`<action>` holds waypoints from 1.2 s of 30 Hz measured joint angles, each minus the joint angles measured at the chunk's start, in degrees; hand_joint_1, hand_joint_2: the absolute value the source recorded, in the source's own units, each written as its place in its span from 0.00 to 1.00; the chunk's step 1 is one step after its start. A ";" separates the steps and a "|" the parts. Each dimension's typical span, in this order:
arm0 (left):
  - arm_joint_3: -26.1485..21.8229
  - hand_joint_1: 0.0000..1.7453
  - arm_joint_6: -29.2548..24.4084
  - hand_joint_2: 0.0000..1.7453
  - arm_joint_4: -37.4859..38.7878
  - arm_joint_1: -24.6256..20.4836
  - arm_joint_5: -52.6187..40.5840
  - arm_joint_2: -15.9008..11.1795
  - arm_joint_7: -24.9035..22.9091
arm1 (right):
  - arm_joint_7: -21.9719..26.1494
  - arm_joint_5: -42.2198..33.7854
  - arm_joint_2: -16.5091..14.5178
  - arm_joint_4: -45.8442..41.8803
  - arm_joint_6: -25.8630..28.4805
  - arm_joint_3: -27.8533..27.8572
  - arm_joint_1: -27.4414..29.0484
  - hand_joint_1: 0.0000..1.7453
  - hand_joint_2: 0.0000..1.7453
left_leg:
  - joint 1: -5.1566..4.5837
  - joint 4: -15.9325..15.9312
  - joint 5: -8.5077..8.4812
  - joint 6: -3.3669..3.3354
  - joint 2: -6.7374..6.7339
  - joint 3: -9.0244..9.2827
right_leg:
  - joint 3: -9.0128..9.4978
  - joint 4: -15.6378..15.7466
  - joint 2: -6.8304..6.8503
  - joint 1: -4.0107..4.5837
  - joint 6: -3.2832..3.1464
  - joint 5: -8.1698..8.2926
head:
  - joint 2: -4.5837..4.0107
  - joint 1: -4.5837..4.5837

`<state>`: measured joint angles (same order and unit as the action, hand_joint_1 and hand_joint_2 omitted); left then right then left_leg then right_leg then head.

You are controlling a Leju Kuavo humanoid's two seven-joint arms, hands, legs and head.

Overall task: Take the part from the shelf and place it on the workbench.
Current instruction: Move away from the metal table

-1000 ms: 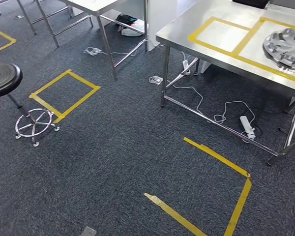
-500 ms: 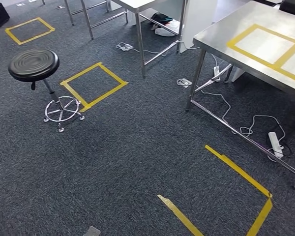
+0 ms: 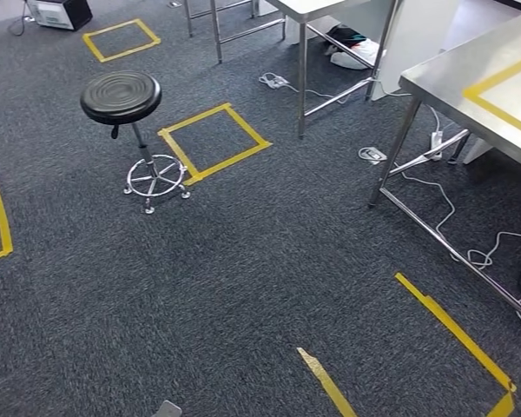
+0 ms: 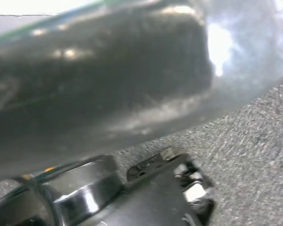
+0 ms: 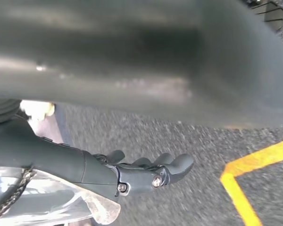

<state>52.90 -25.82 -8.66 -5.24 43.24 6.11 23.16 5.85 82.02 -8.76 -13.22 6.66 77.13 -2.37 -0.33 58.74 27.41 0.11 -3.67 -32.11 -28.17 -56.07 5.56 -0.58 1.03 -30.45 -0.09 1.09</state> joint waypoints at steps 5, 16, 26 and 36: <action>0.08 0.00 -0.22 0.00 0.00 0.12 0.68 -0.04 0.40 | 0.42 0.32 0.06 0.00 0.32 -0.28 -0.42 0.00 0.00 | 0.01 -1.40 -0.24 -1.91 1.90 0.13 | -0.64 -1.86 -1.00 -0.10 1.55 -2.06 | 0.00 -0.14; -0.14 0.00 1.04 0.00 0.00 0.79 2.49 -0.40 1.13 | -3.12 1.08 -0.71 0.29 3.49 -0.57 -0.35 0.00 0.00 | -0.09 -0.89 -0.32 -1.75 9.71 -0.09 | -2.42 -1.43 -10.19 -0.51 0.86 0.84 | 0.00 -0.45; -0.14 0.00 1.14 0.00 0.00 1.24 2.38 -0.58 1.48 | -3.96 1.22 -1.01 0.40 3.86 -0.96 -0.33 0.00 0.00 | 0.41 15.40 6.55 0.43 4.04 -7.92 | -1.53 -0.64 -3.09 -0.11 -1.00 0.65 | 0.00 0.05; 0.05 0.00 1.40 0.00 0.01 1.31 1.69 -0.55 1.10 | -3.78 1.59 -1.15 0.48 5.12 -1.47 -0.69 0.00 0.00 | -0.23 -1.41 -0.07 -2.11 2.28 0.30 | -1.79 -3.47 -1.19 0.09 1.23 -2.39 | 0.00 -0.15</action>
<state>52.96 -24.42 -8.64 -3.93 44.94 5.56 24.26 2.08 83.61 -9.92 -12.74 11.78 75.66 -3.06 -0.56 57.33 27.34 -2.01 -1.38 -31.80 -29.96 -59.54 4.37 -0.48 2.26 -32.84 -0.09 0.94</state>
